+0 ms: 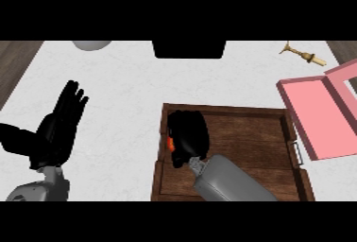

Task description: Pick the tomato from the tray and place it in the cardboard box

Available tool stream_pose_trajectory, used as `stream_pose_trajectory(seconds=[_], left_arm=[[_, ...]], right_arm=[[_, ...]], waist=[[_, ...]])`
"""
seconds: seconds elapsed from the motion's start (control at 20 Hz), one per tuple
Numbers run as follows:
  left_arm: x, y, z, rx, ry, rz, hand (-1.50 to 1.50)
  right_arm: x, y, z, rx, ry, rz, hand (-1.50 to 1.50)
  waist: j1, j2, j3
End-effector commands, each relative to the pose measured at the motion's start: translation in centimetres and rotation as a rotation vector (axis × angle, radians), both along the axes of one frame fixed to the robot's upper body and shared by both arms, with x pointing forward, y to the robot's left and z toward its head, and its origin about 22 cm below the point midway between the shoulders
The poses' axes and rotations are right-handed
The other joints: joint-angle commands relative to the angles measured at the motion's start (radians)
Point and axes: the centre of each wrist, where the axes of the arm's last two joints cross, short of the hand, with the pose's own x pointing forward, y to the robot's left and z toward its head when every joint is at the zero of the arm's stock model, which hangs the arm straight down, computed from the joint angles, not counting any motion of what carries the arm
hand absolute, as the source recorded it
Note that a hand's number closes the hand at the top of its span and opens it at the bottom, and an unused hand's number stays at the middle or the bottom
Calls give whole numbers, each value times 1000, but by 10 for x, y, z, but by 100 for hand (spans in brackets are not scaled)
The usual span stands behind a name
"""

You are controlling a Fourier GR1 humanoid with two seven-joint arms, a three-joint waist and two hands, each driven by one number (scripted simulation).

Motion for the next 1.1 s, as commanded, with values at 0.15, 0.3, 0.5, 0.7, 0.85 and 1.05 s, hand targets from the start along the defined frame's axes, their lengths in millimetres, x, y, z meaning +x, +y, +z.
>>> stream_pose_trajectory(seconds=[0.15, 0.3, 0.5, 0.7, 0.85, 1.05], left_arm=[[-1, 7, 12, 3, 4, 16, 0], [1, 9, -12, -8, 16, 11, 0], [6, 3, 3, 1, 6, 25, 0], [3, 4, -1, 0, -4, 38, 0], [11, 11, -5, 1, 7, 19, 0], [12, 5, -20, -11, 5, 43, 0]], right_arm=[[-26, 18, 57, -50, -121, 78, 150], [-26, 15, 80, 74, -187, 20, 150], [-19, 9, 126, 221, -337, -171, 150], [-8, -24, 146, 230, -434, -304, 150], [-2, -51, 158, 213, -476, -376, 150], [-6, -80, 171, 245, -465, -462, 150]], waist=[[-13, -4, 0], [-14, -2, 0], [-17, -5, 0], [-25, -4, 1], [-26, -1, 0], [-27, -1, 0]])
